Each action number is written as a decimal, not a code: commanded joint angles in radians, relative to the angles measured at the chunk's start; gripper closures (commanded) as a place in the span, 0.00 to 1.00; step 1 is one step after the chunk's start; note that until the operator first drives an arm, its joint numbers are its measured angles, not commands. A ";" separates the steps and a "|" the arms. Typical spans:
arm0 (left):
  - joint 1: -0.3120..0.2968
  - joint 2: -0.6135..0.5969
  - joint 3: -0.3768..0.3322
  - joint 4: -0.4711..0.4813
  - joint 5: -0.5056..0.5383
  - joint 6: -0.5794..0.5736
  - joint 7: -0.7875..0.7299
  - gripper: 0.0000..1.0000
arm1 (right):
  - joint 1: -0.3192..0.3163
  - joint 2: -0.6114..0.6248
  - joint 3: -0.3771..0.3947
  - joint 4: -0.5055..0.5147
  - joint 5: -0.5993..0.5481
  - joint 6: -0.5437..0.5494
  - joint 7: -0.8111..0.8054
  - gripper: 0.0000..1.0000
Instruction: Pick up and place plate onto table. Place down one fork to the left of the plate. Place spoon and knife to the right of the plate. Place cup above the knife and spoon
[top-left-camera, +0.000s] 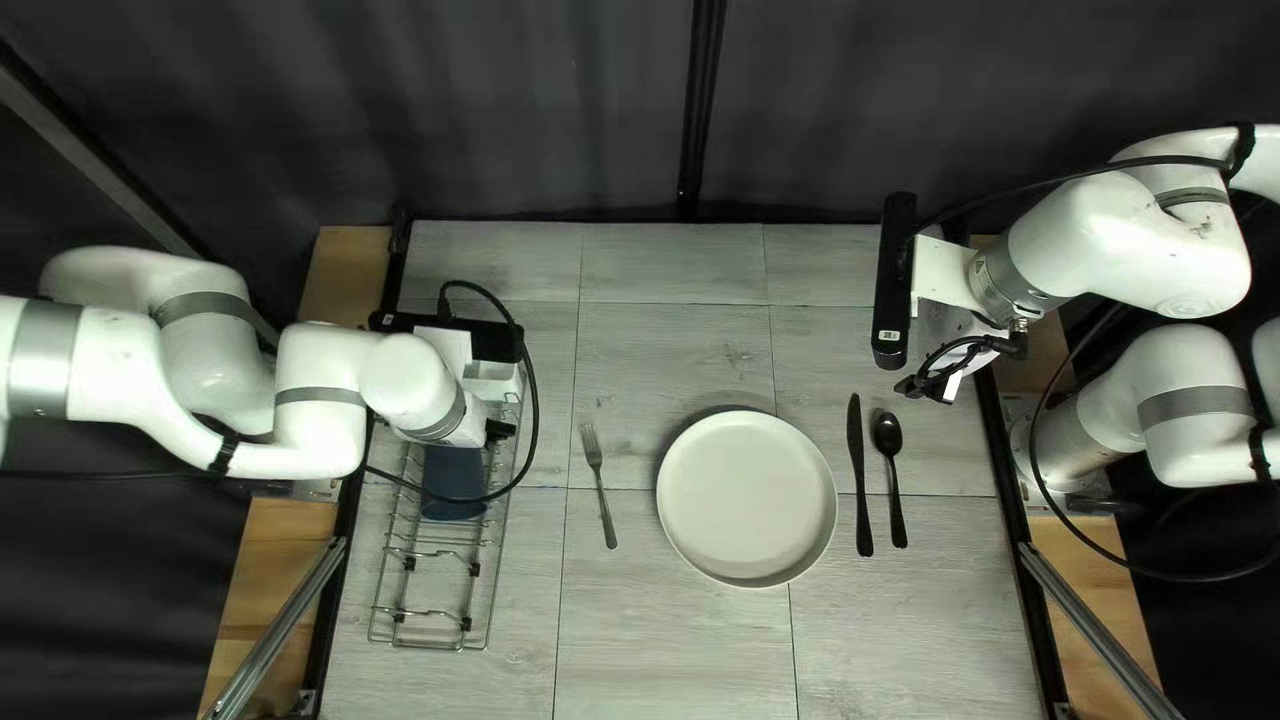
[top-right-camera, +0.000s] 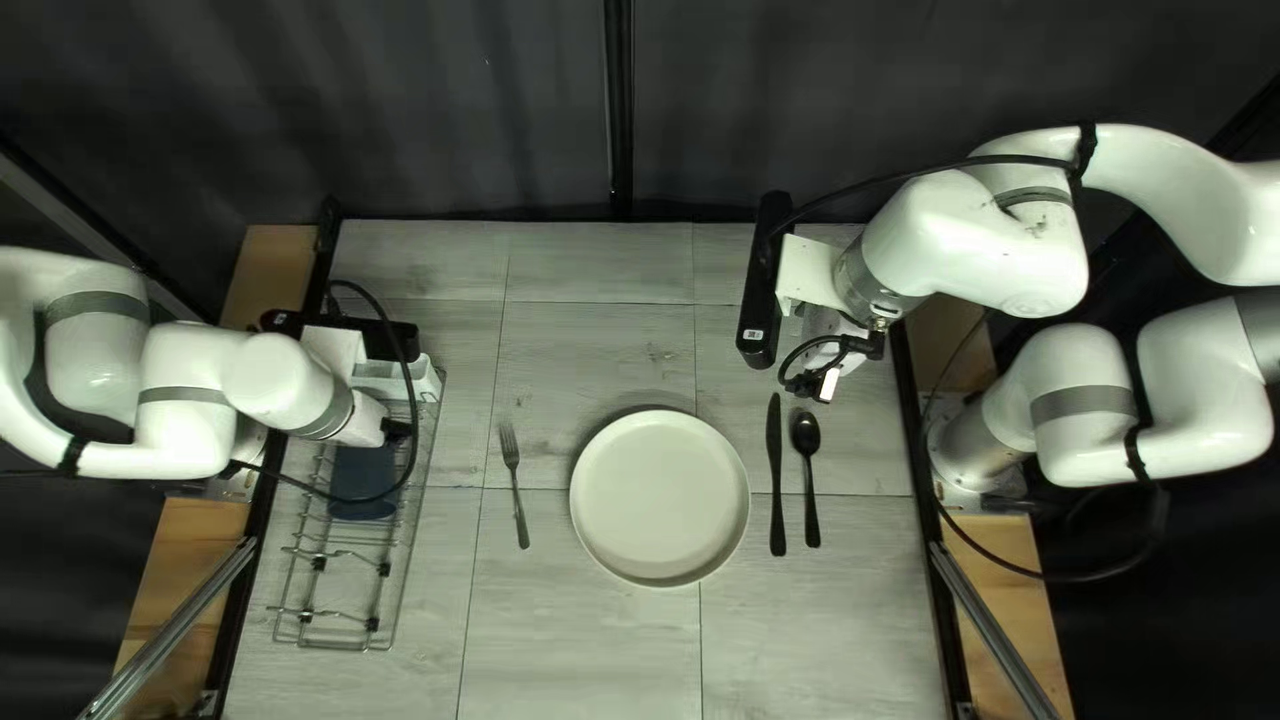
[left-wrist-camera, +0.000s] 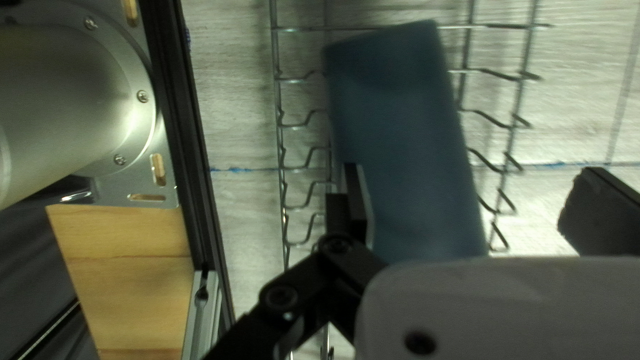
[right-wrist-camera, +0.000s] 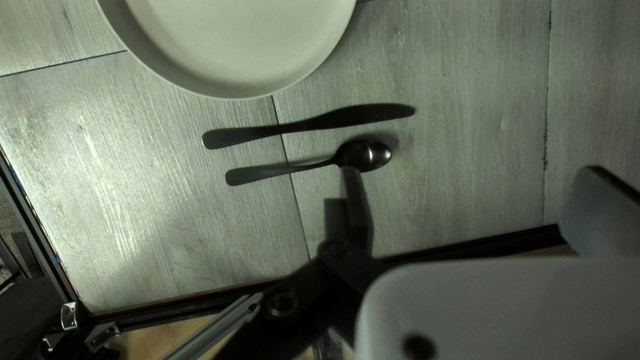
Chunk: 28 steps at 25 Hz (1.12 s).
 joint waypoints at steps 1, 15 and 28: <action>0.014 0.047 -0.019 -0.023 -0.022 -0.060 -0.020 0.00 | 0.000 0.000 0.000 0.000 0.000 0.000 0.000 0.00; -0.002 0.103 0.016 -0.080 -0.100 -0.158 0.037 0.99 | 0.000 0.000 0.000 0.000 0.000 0.000 0.000 0.00; 0.034 -0.047 0.144 0.190 -0.006 0.126 0.049 1.00 | 0.000 0.000 0.000 0.000 0.000 0.000 0.000 0.00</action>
